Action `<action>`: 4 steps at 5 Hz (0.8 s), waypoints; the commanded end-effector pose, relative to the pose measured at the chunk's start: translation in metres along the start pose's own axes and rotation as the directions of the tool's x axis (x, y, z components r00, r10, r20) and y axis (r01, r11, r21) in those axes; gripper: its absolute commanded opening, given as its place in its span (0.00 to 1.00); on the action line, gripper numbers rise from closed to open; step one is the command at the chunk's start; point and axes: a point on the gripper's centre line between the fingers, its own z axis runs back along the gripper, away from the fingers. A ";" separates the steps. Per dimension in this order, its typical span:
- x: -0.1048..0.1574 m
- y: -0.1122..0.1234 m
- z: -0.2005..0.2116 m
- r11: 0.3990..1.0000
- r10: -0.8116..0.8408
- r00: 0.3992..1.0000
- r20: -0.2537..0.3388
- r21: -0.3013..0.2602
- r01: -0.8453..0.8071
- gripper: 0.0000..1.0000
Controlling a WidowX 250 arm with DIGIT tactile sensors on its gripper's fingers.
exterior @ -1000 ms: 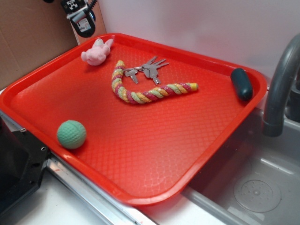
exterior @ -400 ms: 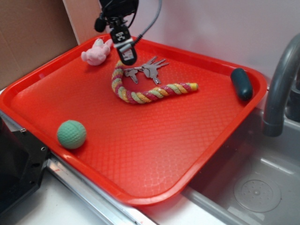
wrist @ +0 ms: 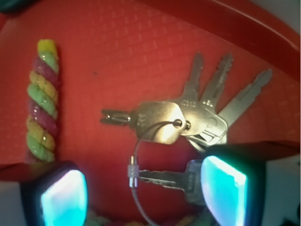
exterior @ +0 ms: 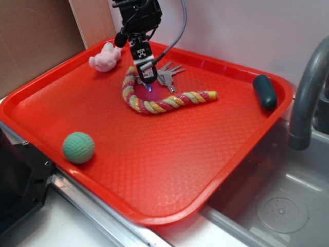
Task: Grab the silver keys.
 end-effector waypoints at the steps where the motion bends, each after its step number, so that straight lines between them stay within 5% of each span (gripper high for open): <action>1: 0.012 -0.009 -0.019 0.999 -0.034 0.999 -0.015 0.034 0.034 1.00; 2: 0.014 -0.007 -0.025 0.999 -0.036 0.999 -0.020 0.027 0.036 0.27; 3: 0.013 -0.006 -0.025 0.999 -0.030 1.000 -0.007 0.023 0.030 0.00; 4: 0.012 -0.007 -0.025 0.999 -0.031 1.000 -0.001 0.029 0.031 0.00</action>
